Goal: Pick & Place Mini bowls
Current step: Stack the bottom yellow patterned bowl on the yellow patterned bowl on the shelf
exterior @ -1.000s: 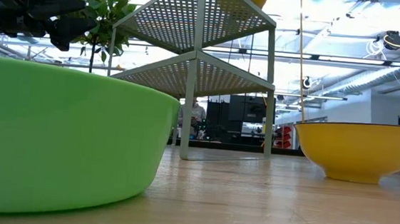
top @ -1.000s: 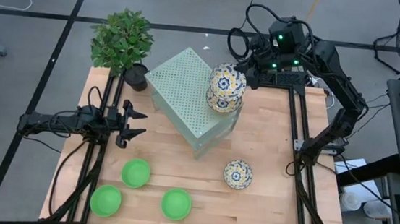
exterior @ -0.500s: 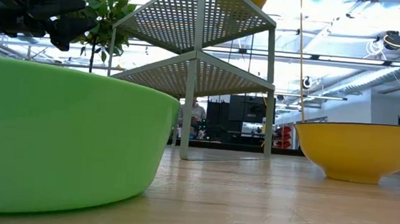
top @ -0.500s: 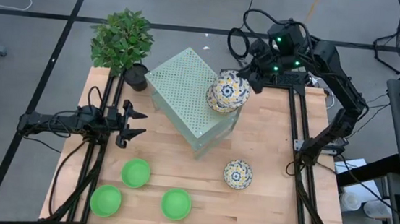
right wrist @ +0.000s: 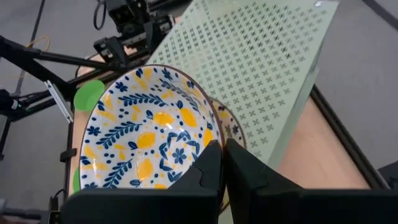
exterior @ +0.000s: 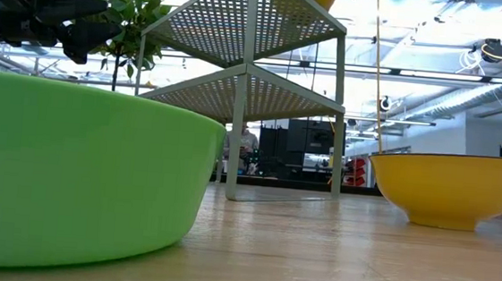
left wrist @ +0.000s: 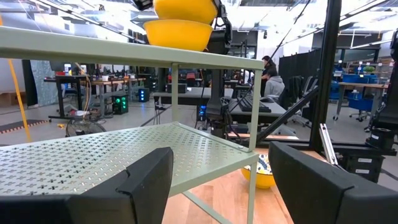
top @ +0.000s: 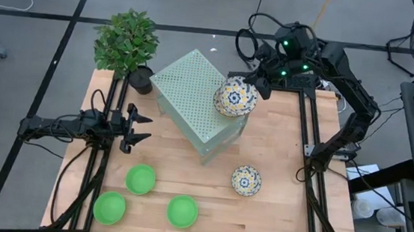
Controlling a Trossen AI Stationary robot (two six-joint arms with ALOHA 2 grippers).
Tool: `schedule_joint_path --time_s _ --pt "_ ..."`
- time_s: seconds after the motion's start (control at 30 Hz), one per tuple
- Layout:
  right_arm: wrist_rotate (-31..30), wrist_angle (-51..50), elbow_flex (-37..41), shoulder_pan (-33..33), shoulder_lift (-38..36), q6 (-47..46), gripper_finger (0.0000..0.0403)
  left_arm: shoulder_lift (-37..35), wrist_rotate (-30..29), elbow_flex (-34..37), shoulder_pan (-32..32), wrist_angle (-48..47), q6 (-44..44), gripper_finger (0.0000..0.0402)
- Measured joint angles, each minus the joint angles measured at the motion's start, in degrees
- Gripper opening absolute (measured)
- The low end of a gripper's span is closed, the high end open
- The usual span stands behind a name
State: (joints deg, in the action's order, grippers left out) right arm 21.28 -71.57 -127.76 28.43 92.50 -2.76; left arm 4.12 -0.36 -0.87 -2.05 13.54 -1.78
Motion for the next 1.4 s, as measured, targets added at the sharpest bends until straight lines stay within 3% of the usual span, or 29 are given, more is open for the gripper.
schedule_joint_path --time_s 0.43,1.4 --pt "0.0 2.8 4.7 0.0 0.1 0.4 0.0000 0.0 0.0 0.0 0.0 0.0 0.0 0.0269" --pt "-0.3 2.8 4.8 -0.4 1.1 0.0 0.0000 0.0 0.0 0.0 0.0 0.0 0.0 0.0269"
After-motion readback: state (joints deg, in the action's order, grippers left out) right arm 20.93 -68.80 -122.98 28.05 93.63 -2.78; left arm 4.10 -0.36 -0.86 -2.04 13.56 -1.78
